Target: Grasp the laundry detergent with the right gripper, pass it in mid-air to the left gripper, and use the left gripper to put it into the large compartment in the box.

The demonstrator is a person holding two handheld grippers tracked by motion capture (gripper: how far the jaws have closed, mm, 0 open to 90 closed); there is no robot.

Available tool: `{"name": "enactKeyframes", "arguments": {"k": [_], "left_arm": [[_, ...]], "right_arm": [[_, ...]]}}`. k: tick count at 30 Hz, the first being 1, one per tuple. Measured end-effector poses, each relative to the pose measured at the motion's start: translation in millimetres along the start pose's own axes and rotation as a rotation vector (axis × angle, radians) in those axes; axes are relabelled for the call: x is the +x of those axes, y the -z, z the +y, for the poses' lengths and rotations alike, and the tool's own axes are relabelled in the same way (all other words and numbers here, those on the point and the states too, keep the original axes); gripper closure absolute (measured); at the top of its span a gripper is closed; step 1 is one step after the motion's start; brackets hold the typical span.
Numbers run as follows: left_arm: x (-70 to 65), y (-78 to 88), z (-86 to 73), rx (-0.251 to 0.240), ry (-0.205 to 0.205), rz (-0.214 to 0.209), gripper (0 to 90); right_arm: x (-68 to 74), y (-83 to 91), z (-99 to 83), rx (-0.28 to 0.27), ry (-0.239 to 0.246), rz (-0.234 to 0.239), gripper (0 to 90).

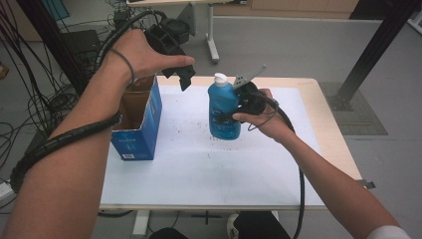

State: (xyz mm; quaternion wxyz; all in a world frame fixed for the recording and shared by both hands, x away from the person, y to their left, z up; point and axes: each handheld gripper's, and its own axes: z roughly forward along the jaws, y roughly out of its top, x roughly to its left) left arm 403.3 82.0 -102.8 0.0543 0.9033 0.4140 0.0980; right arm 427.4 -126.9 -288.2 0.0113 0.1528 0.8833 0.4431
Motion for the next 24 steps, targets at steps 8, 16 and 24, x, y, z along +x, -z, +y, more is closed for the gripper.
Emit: {"name": "enactKeyframes", "arguments": {"k": [8,16,24], "left_arm": [[-3.2,1.5,1.1,0.003,-0.114,-0.008,5.3],[-7.4,2.2,3.1,-0.002,-0.189,-0.015,5.2],[-11.2,4.9,2.3,-0.004,-0.267,-0.026,5.1]], "right_arm": [[4.5,-18.5,8.7,0.000,0.062,0.075,45.3],[10.5,-32.1,15.7,-0.005,0.103,0.133,45.2],[17.6,-41.3,21.5,-0.013,0.153,0.185,45.1]]}}
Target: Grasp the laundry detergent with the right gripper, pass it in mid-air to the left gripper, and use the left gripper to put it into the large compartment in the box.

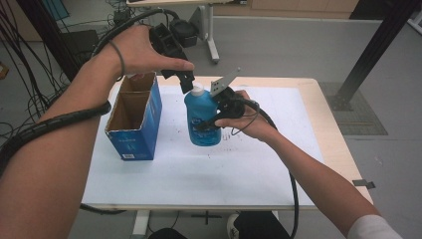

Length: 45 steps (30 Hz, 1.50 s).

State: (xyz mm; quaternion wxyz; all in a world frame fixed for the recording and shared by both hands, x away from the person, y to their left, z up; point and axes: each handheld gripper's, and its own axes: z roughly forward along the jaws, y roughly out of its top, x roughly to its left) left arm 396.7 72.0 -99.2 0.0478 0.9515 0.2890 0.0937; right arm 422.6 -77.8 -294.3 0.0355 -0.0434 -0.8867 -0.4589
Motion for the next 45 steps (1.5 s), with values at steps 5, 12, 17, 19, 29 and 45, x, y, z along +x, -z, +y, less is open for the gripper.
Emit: {"name": "enactKeyframes", "arguments": {"k": [5,12,17,19,29,45], "left_arm": [[-6.2,1.2,2.1,0.007,-0.049,-0.013,5.1],[-14.1,-4.1,2.9,0.043,-0.090,-0.032,5.0],[-17.7,-8.4,0.3,0.053,-0.115,-0.038,5.1],[-19.6,-9.9,0.7,0.056,-0.123,-0.039,5.0],[-29.3,-18.3,3.3,0.066,-0.184,-0.068,4.8],[-34.6,-34.9,4.8,0.077,-0.244,-0.114,4.9]], "right_arm": [[4.3,-5.4,2.9,-0.009,0.033,0.027,45.1],[9.8,-11.2,6.7,-0.018,0.058,0.058,45.1],[12.5,-12.3,8.4,-0.033,0.078,0.076,45.0],[14.2,-13.3,9.6,-0.038,0.082,0.085,45.1],[22.6,-15.9,14.5,-0.058,0.110,0.113,45.0],[28.5,-11.8,16.6,-0.072,0.144,0.129,44.9]]}}
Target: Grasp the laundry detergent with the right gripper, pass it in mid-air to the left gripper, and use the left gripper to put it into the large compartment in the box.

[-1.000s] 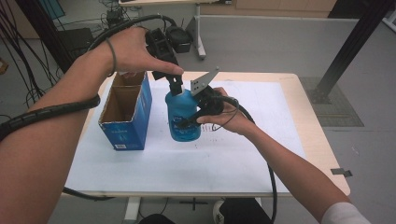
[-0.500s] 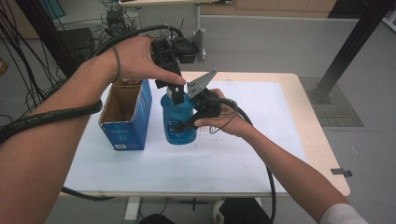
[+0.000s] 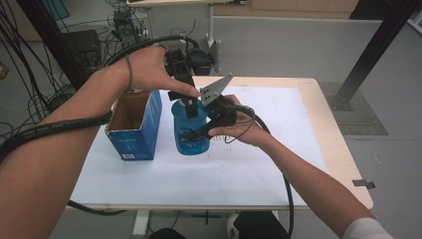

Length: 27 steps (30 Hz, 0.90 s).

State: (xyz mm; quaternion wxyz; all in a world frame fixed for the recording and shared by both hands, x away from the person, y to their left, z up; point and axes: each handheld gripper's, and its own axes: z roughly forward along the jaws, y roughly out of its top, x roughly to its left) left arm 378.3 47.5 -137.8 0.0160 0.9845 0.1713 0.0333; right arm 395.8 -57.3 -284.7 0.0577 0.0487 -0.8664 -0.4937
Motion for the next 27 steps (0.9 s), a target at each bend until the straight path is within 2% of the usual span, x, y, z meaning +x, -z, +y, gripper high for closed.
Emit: {"name": "enactKeyframes", "arguments": {"k": [27], "left_arm": [[-4.5,-19.5,-0.6,0.019,-0.028,-0.030,5.4]], "right_arm": [[3.3,1.3,5.9,-0.020,0.022,0.002,44.8]]}}
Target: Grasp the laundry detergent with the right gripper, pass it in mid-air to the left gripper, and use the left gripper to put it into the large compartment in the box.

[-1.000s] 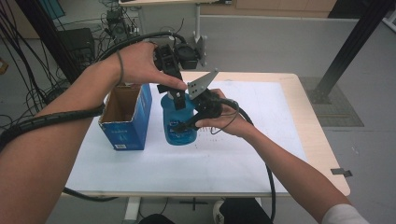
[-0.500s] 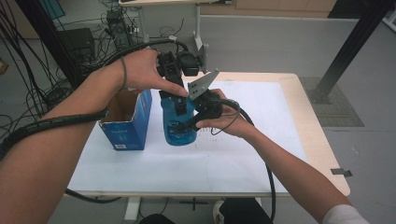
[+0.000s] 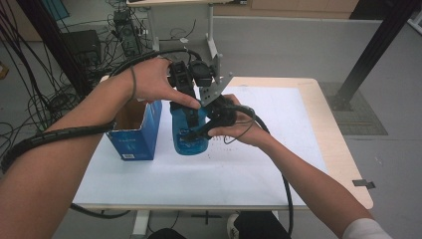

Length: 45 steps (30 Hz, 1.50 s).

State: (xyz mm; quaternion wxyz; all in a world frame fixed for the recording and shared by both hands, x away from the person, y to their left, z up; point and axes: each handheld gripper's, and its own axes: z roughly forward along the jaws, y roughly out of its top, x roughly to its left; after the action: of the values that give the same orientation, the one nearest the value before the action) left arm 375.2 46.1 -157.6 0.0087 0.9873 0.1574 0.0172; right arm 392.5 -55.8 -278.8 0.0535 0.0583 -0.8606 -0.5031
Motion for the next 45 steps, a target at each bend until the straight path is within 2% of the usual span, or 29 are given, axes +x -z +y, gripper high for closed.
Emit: {"name": "enactKeyframes", "arguments": {"k": [8,10,13,29,45], "left_arm": [[-0.2,-1.3,-0.6,0.005,0.000,0.001,5.5],[-0.5,-2.3,-0.5,0.007,-0.001,-0.002,5.5],[-0.7,-3.5,0.2,0.008,-0.003,-0.005,5.4],[-2.2,-1.5,1.9,0.014,-0.006,0.003,5.4],[-2.0,-1.2,1.7,0.013,-0.009,0.002,5.5]], "right_arm": [[0.4,-0.3,1.6,0.001,0.002,0.006,44.8],[-0.9,-0.8,1.6,-0.004,0.019,-0.004,44.8],[-0.2,-1.0,1.8,-0.009,0.010,0.007,44.8],[-1.4,0.0,1.1,-0.004,0.022,-0.003,44.7],[-2.9,0.4,-0.1,0.001,0.011,-0.007,44.7]]}}
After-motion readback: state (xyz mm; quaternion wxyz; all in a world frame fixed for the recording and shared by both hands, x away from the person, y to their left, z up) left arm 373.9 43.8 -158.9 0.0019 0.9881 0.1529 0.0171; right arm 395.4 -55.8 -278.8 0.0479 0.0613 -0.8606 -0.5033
